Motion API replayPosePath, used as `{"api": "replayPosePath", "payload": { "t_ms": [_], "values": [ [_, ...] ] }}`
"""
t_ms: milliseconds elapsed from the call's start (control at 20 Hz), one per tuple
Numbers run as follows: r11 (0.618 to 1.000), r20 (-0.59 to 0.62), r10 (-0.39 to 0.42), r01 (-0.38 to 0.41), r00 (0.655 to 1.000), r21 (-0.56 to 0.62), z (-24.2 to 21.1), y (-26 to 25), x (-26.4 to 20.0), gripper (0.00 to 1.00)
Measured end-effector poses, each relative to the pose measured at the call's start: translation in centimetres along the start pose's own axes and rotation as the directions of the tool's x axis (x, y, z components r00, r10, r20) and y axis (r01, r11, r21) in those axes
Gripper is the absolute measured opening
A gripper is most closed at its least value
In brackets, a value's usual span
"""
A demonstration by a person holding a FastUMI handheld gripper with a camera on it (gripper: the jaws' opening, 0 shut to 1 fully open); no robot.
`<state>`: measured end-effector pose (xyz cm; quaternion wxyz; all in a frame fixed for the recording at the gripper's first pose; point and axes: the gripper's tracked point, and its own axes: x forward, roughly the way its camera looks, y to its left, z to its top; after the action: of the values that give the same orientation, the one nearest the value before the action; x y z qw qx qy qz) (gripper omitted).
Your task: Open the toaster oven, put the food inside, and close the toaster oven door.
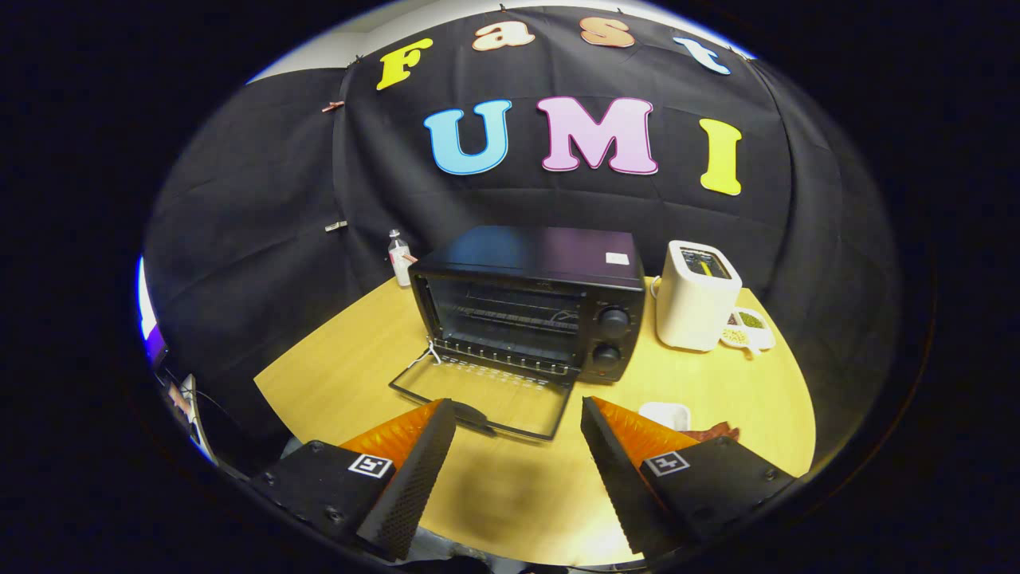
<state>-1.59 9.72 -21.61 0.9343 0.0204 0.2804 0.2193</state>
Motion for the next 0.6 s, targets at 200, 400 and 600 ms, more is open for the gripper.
{"api": "replayPosePath", "payload": {
  "t_ms": [200,400,600],
  "values": [
    [1.0,-0.038,0.028,-0.028,0.999,-0.008,0.7,-5.2,-2.0,0.98],
    [1.0,-0.093,0.024,-0.024,0.995,0.001,0.3,-10.8,-3.1,0.97],
    [0.998,-0.165,0.017,-0.007,0.986,0.062,-1.7,-15.6,-3.1,0.98]
  ]
}}
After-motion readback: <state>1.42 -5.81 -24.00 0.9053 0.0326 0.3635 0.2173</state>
